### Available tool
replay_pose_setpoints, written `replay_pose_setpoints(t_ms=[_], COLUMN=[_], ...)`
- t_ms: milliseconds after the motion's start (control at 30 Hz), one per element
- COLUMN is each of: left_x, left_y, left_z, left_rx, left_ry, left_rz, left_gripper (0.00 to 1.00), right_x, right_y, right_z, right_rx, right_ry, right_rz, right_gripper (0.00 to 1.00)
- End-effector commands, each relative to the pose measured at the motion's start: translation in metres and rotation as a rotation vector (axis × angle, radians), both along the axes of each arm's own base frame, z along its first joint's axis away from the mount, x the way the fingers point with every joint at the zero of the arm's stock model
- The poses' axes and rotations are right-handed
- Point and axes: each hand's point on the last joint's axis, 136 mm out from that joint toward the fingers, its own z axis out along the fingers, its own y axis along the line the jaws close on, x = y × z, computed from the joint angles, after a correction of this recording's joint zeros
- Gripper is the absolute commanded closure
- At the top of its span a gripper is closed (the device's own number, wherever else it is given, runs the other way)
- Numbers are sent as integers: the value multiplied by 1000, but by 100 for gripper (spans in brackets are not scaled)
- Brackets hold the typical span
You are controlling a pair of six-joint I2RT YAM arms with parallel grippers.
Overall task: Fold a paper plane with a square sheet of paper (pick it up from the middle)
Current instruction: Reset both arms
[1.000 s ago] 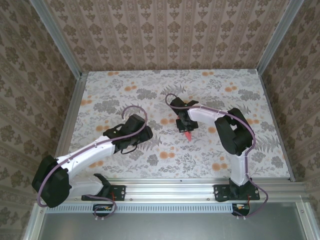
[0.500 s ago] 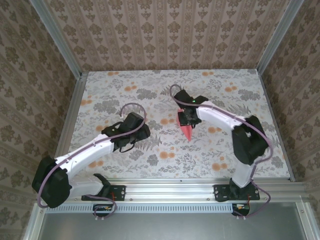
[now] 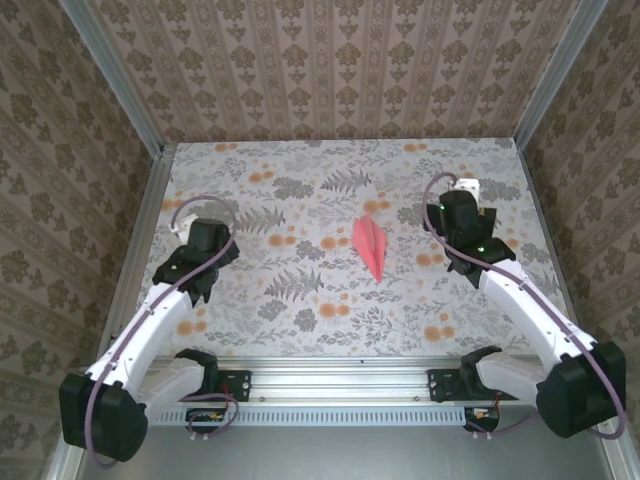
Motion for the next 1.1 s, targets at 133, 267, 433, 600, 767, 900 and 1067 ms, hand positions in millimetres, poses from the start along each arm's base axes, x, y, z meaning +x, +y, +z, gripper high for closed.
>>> replay_pose_setpoints(t_ms=[133,267,433,600,767,900,1067], left_x=[22,36,50,73,99,111,115], left_y=[36,32,34,32,20,7,5], left_z=[-3,-21,-34,-30,-34,-53,-59], left_rx=[312,343,270,278,270,261,247], left_ry=[-77,-171,-259,-313,-304,-320,-306], left_rz=[-61,-147,-187,-231,-323,-401,-422], left_gripper=[0,0,0,0,0,1,0], right_x=[23,42,64,56,51,54,53], right_y=[-40,-24,-16,5,6,5,2], right_z=[-65,-81,-87,-94,-96,-98,-98], right_rx=[8,69,125,139,125,121,115], right_ry=[-38,-124,-154,-226,-286,-256,-261], right_rz=[-59,64,129,266,274,261,241], right_gripper=[1,1,0,0,0,0,0])
